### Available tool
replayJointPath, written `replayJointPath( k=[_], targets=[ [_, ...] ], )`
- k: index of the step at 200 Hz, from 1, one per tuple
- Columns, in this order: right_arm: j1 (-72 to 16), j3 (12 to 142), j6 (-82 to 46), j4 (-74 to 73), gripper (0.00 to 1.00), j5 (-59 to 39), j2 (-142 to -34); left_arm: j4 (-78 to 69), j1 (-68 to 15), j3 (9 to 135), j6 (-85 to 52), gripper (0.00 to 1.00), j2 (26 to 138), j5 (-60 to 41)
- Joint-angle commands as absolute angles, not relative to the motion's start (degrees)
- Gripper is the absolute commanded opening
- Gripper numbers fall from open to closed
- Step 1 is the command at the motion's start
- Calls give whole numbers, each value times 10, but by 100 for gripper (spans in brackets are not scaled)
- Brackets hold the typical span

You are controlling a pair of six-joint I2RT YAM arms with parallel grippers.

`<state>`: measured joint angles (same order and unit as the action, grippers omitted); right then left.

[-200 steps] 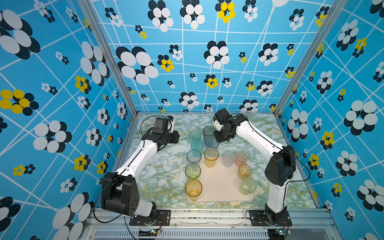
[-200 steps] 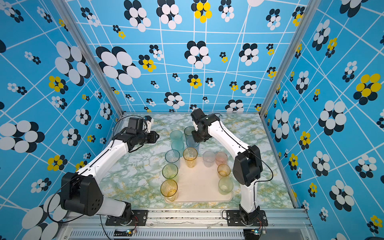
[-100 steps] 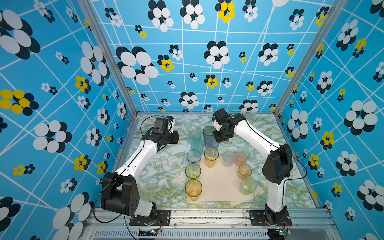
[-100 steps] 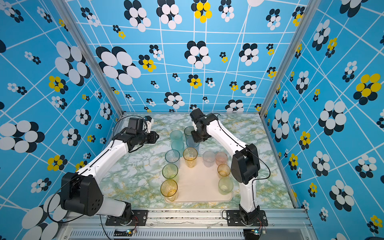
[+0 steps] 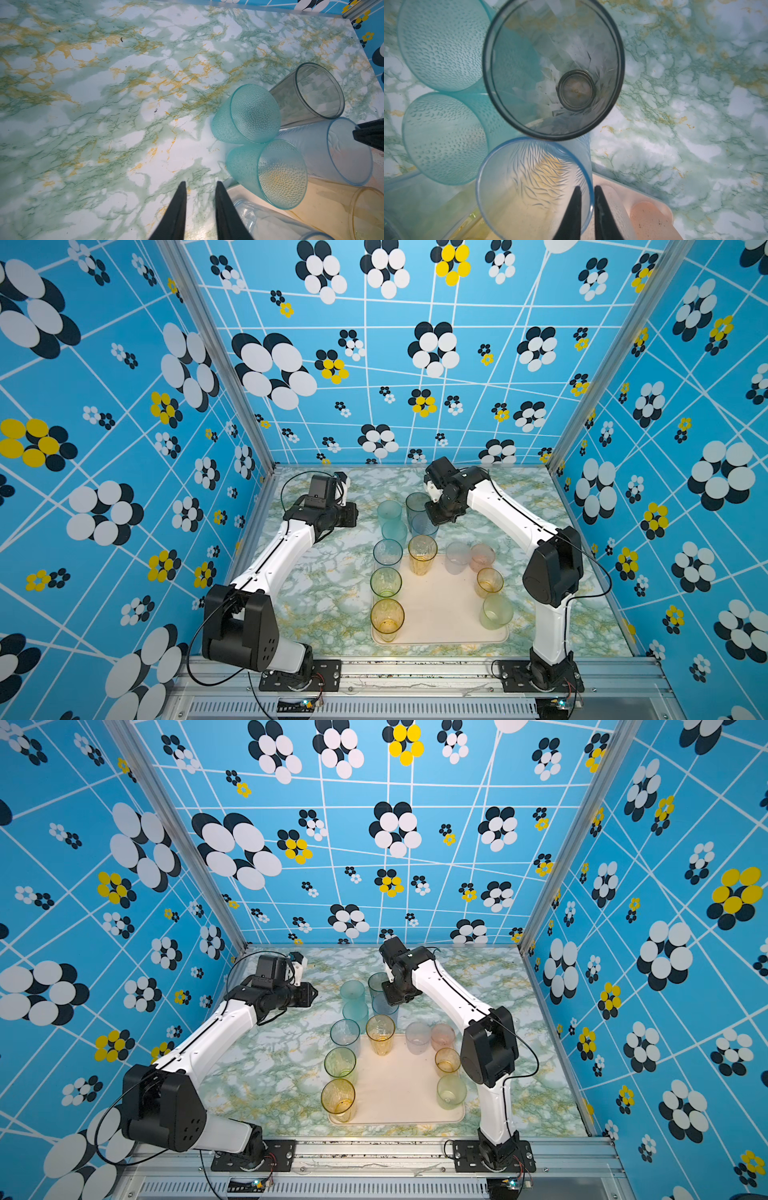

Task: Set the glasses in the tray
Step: 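Lower and close the right gripper on the light-blue cup rim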

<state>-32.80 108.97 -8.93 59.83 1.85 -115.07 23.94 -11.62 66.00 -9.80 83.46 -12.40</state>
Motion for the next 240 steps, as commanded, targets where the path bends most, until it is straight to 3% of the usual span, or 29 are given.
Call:
replayJointPath(
  k=[1, 61, 119, 240],
  targets=[
    [-324, 1104, -84, 617, 14, 20, -1167, 244, -111, 655, -86, 27, 821, -118],
    [-324, 1107, -84, 619, 14, 21, -1169, 246, -111, 659, -86, 27, 823, -118],
    [-324, 1104, -85, 620, 2, 36, -1164, 248, -111, 659, -84, 27, 822, -116],
    [-309, 1075, -102, 616, 0, 68, -1132, 249, -111, 657, -84, 27, 823, -117]
  ],
)
